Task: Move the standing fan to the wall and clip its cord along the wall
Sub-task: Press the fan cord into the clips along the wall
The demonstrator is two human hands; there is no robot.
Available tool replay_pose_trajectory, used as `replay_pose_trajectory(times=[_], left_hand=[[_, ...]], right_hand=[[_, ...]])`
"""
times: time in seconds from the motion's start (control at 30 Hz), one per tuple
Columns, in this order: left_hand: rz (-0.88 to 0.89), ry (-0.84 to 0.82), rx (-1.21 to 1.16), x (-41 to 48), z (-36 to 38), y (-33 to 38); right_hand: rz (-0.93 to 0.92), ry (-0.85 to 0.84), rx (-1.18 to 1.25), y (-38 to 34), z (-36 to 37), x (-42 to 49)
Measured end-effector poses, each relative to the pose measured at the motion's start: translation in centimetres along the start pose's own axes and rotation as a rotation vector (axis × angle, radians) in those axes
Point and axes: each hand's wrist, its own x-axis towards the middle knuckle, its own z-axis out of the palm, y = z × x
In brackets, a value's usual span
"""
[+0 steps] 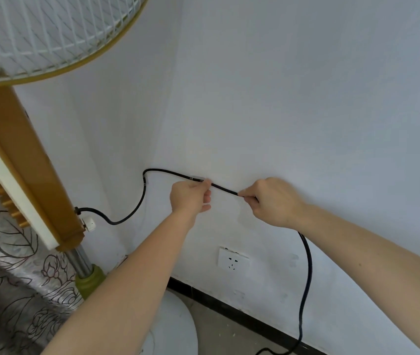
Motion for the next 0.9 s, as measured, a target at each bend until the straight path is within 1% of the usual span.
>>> replay_pose_trajectory(times=[0.1, 0.17, 0.3, 0.47, 0.57, 0.63, 0.77, 0.9], left_hand=[[-0.117, -0.163, -0.027, -1.0, 1.1, 0.1], [-0.145, -0.196, -0.051, -1.4, 1.8, -0.1], [-0.172, -0.187, -0.092, -1.1, 2.0, -0.1], [-0.177, -0.164, -0.060, -0.9, 2.4, 0.1], [-0.163, -0.148, -0.062, -0.9, 2.5, -0.1], [-0.155, -0.145, -0.066, -0.9, 2.6, -0.2], [-0.144, -0.140, -0.079, -1.1, 2.7, -0.5], [-0.134, -0.172, -0.069, -1.5, 2.7, -0.7]], right_hand=[[-0.018, 0.028, 0.026, 0.1, 0.1, -0.2], [-0.026, 0.040, 0.065, 0.3, 0.2, -0.4], [0.005, -0.023, 0.177, 0.8, -0.1, -0.7], [0.209, -0.015, 0.537, 2.1, 0.0, -2.1], [0.309, -0.055, 0.715, 2.3, -0.2, -2.5], [0.312, -0.086, 0.738, 2.3, -0.2, -2.3], [0.256, -0.142, 0.664, 1.9, -0.4, -1.7], [0.236, -0.120, 0.568, 2.1, -0.7, -1.4]])
